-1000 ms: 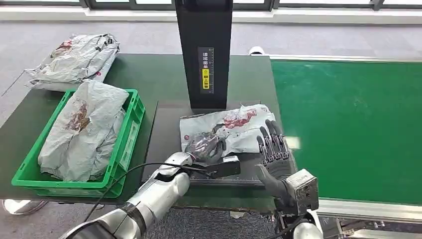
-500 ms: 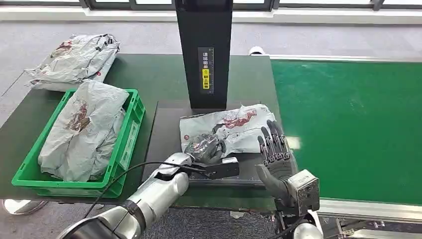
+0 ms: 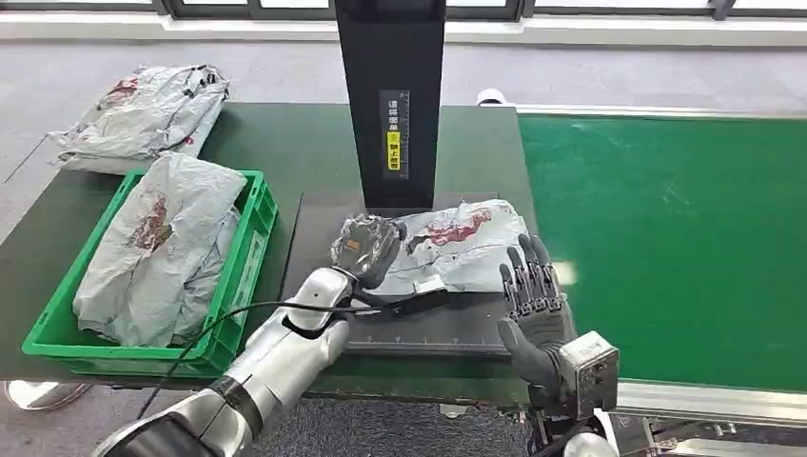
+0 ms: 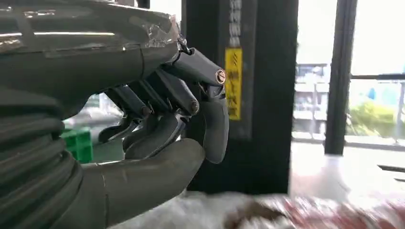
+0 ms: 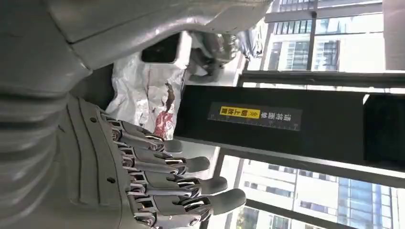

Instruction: Moved the parcel from conveyor to table for the left to box.

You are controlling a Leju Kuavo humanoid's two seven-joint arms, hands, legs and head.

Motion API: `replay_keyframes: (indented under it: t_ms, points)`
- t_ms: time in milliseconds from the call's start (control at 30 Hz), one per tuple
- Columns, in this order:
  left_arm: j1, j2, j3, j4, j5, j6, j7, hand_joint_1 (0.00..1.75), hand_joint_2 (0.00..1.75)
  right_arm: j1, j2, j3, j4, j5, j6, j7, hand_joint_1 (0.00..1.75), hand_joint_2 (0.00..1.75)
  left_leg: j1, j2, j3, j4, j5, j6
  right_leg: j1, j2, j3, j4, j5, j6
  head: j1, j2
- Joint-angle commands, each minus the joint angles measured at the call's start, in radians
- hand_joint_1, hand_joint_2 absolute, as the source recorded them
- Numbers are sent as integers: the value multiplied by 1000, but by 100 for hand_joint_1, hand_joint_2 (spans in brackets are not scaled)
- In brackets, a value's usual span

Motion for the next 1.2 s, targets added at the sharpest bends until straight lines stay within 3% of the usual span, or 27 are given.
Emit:
replay_keyframes:
  t_ms: [33,67,367,700,1033,1067,1100,1200]
  points:
    - [3,97,38,-83,-54,-6,5,115,175,-26,-55,-3,56,-3,3,-17,0,175,1,7,1,-2,0,0,1,1,0,-2,2,-1,0,0]
    - [7,93,41,-93,-57,-8,-4,0,175,-33,-55,-3,64,-3,5,-17,0,175,1,7,1,-2,1,1,2,1,1,-3,3,-1,0,0]
    - [38,71,3,-113,-75,-69,-27,0,175,-54,-48,-1,81,-2,12,-17,0,175,0,4,1,-1,1,0,1,-1,1,-2,1,0,0,0]
    - [16,60,-27,135,9,-196,-111,0,175,-71,-39,15,102,4,31,-18,0,175,1,5,2,-3,2,0,1,-1,2,-4,2,-1,0,0]
    - [8,54,-35,263,31,-269,-112,0,175,-88,-29,15,129,5,39,-17,0,175,1,5,2,-3,2,0,1,-1,2,-3,2,-1,0,0]
    - [10,57,-34,268,30,-267,-110,3,175,-85,-30,16,129,5,40,-17,0,175,0,3,2,-2,1,0,1,-1,3,-2,1,0,0,0]
    - [8,58,-32,279,31,-263,-113,175,175,-80,-34,19,121,9,39,-24,0,175,1,3,3,-3,2,0,1,-2,4,-4,2,-1,0,0]
    - [-1,57,-34,293,28,-267,-113,175,175,-81,-36,20,112,8,43,-26,0,175,0,3,3,-3,2,0,1,-1,4,-3,2,-1,0,0]
